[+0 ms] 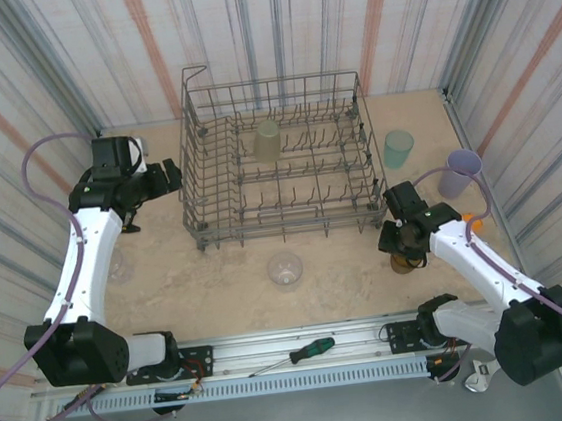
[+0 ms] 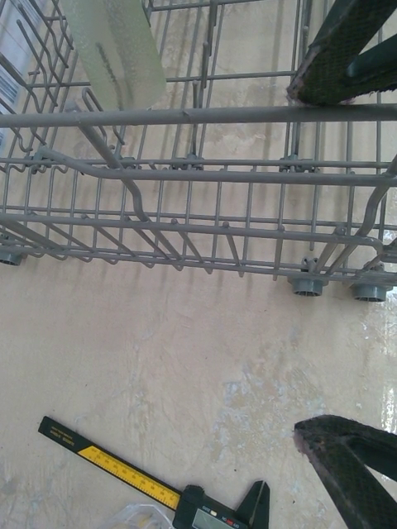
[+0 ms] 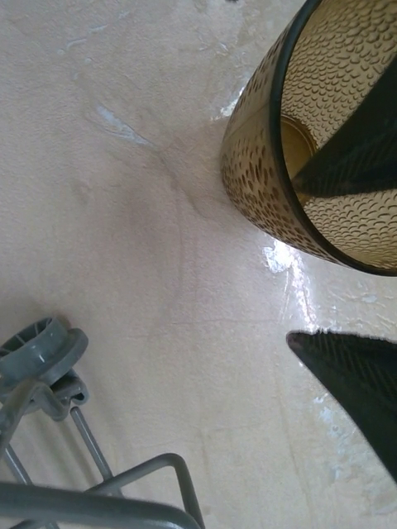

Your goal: Load the cups into the dish rack

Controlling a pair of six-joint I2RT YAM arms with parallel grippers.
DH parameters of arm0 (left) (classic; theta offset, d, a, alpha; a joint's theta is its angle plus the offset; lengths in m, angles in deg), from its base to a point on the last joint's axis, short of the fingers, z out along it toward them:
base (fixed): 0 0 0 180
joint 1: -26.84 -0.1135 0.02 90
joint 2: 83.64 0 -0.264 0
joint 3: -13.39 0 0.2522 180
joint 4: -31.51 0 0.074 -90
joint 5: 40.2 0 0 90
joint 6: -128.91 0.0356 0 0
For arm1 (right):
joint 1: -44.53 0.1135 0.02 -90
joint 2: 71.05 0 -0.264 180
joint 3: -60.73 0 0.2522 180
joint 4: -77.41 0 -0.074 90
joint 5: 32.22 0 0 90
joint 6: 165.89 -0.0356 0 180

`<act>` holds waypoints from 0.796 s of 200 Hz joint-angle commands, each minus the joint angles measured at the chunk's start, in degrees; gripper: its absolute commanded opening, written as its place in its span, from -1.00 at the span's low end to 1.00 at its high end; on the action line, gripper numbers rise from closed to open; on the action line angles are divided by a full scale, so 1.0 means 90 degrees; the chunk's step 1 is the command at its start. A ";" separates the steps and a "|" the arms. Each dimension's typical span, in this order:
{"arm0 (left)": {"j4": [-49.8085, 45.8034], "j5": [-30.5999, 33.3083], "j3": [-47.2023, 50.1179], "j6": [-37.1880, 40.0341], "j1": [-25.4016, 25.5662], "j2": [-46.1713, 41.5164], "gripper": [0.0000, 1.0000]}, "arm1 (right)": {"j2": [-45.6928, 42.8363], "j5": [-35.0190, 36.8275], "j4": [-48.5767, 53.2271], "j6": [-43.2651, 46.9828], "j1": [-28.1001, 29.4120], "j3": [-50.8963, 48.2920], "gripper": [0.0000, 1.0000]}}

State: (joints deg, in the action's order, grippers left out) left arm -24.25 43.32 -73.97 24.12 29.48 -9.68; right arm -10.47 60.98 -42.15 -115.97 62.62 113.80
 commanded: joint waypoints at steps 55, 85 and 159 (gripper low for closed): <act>0.0008 0.0073 0.0102 -0.0015 0.0008 -0.0148 0.97 | 0.0035 0.0001 -0.0007 -0.0039 -0.0010 -0.0155 -0.89; 0.0018 0.0139 0.0118 -0.0052 0.0010 -0.0231 0.97 | -0.0199 0.0130 0.0312 -0.0016 -0.0022 0.0046 -1.00; 0.0018 0.0078 0.0160 -0.0056 0.0010 -0.0318 0.97 | -0.0376 0.0359 0.1052 0.0086 -0.0177 0.0997 -1.00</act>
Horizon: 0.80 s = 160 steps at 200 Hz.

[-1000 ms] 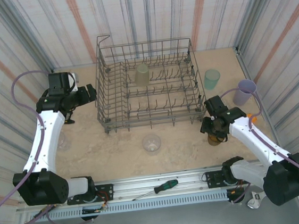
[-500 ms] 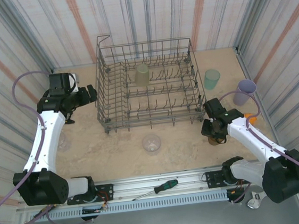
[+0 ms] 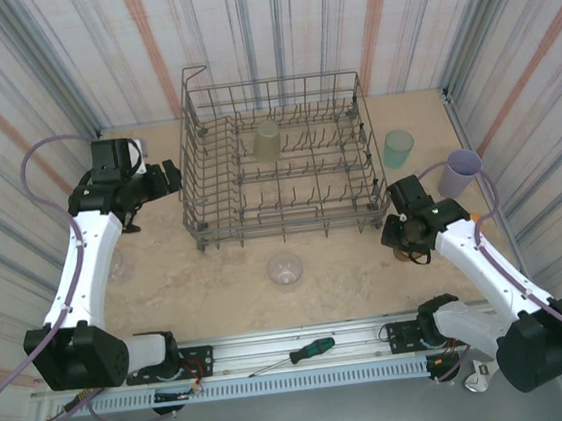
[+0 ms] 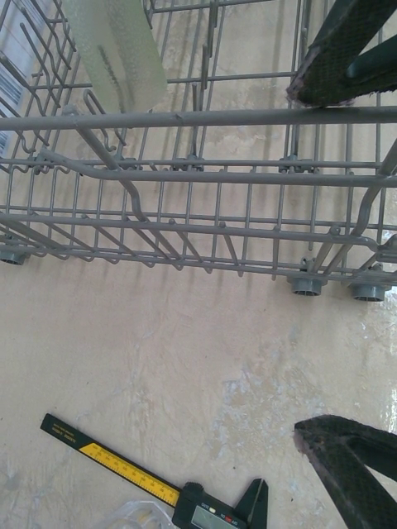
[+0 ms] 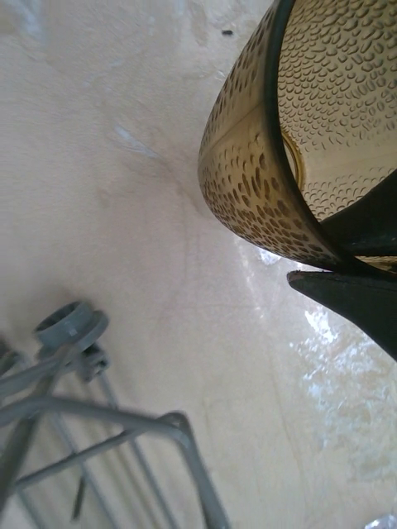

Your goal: Load the cups into the dish rack

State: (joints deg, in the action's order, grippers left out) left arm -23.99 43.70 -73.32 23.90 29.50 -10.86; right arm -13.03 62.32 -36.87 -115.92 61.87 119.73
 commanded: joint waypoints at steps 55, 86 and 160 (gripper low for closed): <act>-0.0091 0.0055 -0.0018 -0.0032 0.0057 -0.0221 0.97 | 0.0030 0.0444 0.0747 0.0312 -0.0340 0.0987 -1.00; -0.0189 0.0028 -0.0196 0.0040 0.0056 -0.0250 0.97 | 0.0313 0.0780 0.0993 0.0532 -0.0462 0.1608 -1.00; -0.0448 -0.0238 -0.0508 -0.0025 0.0059 -0.0283 0.97 | 0.1156 0.1170 0.1379 0.1352 -0.0543 0.3606 -1.00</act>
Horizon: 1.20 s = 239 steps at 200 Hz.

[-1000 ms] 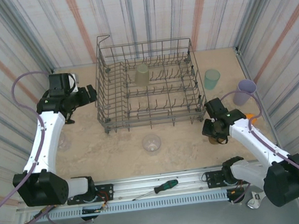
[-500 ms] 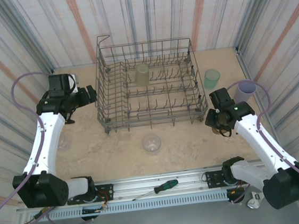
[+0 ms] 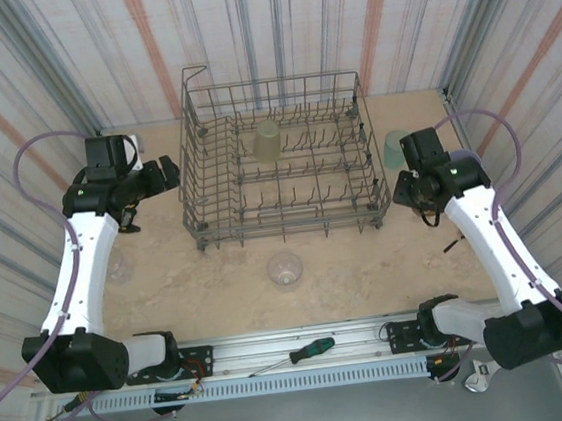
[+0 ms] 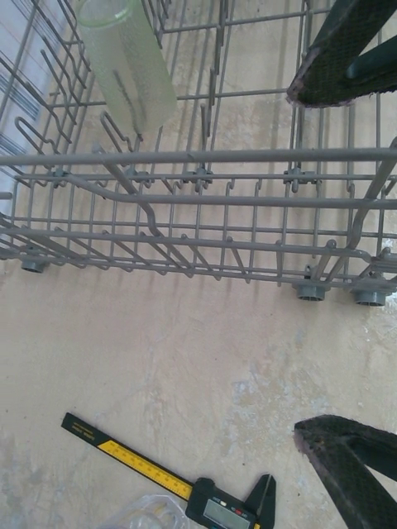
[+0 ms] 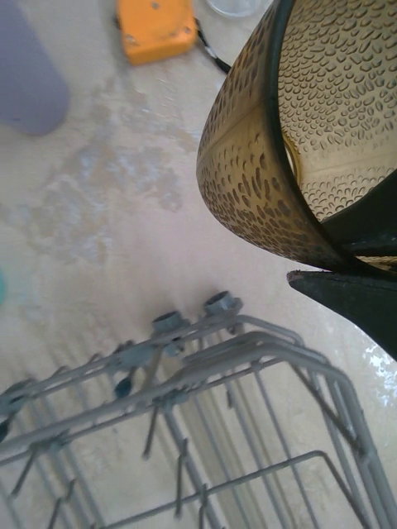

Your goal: Load the cups into the dish rack

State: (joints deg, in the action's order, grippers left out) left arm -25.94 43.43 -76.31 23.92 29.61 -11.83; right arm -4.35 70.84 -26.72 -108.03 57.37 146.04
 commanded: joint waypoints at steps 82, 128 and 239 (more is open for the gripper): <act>-0.0223 -0.1000 -0.0439 -0.0789 0.0048 -0.0003 0.97 | 0.0937 -0.0961 -0.0688 0.0690 0.0209 0.1902 -1.00; -0.0279 -0.1325 -0.0691 -0.1341 0.0057 0.0173 0.97 | 0.1166 -0.1673 -0.1394 0.0640 0.0480 0.1991 -1.00; 0.0378 -0.2066 -0.1104 -0.2675 0.0370 0.0390 0.97 | 0.0967 -0.4967 -0.4786 -0.0742 0.0458 0.0500 -1.00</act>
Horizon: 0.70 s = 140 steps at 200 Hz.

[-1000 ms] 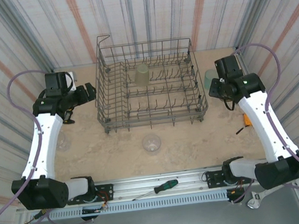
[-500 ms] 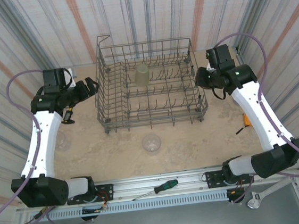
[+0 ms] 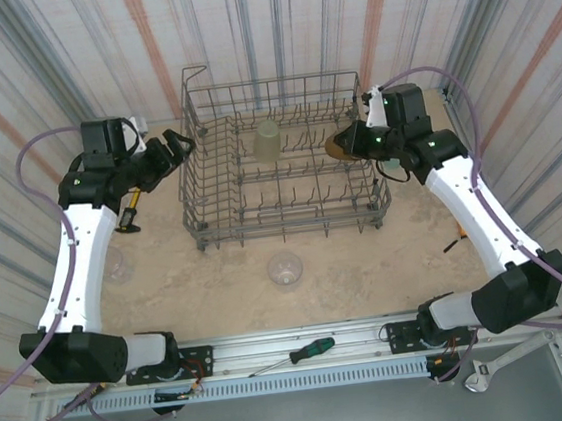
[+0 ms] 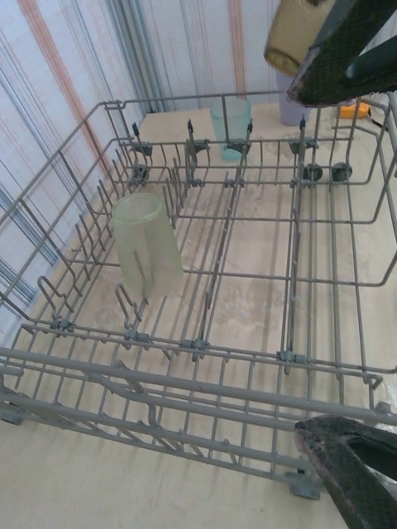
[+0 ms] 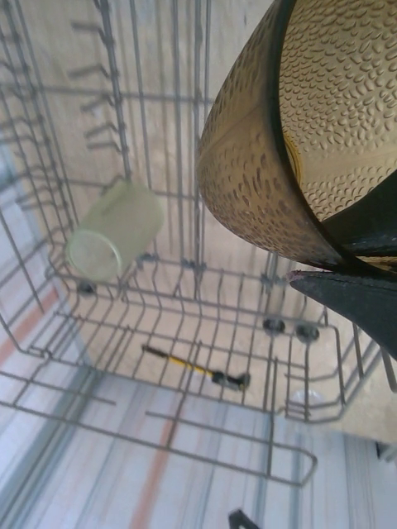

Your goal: Load the cups into the dish rack

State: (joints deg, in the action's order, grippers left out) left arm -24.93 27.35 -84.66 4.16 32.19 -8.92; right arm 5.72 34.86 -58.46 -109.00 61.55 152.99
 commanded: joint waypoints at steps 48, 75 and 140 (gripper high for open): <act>0.0859 -0.0442 -0.0071 -0.1110 0.0371 0.0209 0.97 | -0.0123 -0.1331 -0.2616 -0.1399 0.0008 -0.0850 -1.00; 0.1263 -0.0575 -0.0012 -0.1535 0.0607 0.0401 0.97 | -0.0034 -0.1525 -0.3467 -0.1815 0.0013 -0.1188 -1.00; 0.2592 -0.0835 0.0166 -0.2743 0.1287 0.0978 0.97 | 0.0190 -0.1858 -0.5694 -0.2719 0.0081 -0.1889 -1.00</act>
State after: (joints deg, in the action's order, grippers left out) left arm -7.84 21.66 -84.14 -15.00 42.74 -1.42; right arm 6.95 20.11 -98.87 -129.54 61.72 137.21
